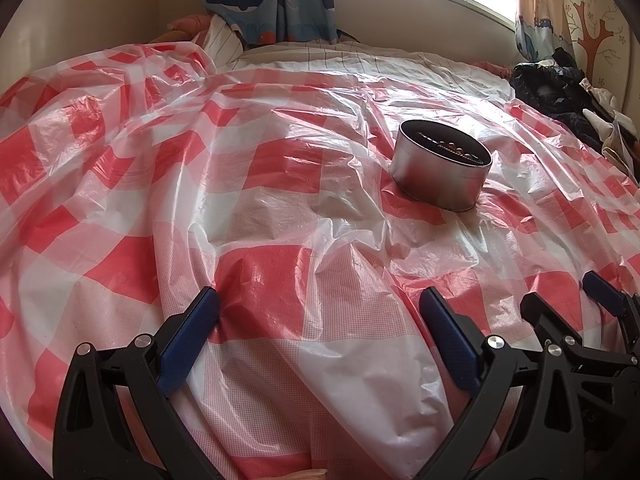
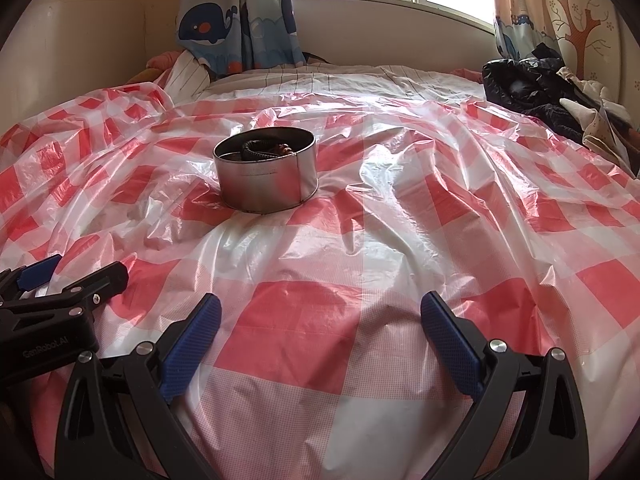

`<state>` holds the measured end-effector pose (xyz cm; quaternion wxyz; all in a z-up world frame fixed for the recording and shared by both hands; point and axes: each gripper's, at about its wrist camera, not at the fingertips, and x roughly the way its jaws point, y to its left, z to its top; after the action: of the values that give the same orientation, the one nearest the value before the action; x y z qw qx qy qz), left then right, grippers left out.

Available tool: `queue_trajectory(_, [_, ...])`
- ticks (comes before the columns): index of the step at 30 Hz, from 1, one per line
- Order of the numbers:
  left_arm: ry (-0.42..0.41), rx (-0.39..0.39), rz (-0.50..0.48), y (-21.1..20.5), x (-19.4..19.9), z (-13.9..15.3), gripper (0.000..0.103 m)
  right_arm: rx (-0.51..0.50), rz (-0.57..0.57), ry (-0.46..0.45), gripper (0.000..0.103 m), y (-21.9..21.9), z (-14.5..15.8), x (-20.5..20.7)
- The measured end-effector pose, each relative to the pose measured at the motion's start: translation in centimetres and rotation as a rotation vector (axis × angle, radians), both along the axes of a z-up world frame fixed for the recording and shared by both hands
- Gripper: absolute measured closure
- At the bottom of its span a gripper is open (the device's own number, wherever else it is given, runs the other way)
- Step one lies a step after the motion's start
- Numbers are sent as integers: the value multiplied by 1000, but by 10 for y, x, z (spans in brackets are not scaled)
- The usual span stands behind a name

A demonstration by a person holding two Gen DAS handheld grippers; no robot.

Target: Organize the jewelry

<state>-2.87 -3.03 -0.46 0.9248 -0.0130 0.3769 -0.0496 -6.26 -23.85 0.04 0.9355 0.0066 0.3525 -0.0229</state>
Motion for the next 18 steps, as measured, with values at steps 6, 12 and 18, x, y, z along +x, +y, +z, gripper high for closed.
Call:
queue_trajectory(6, [0,0,0,0,0,0,7,-1,-1,1,7,0,-1,0])
queue_trajectory(12, [0,0,0,0,0,0,7,-3,-1,2,7,-1,-1,0])
queue_trajectory(18, [0,0,0,0,0,0,8,-2,0,2,7,-1,-1,0])
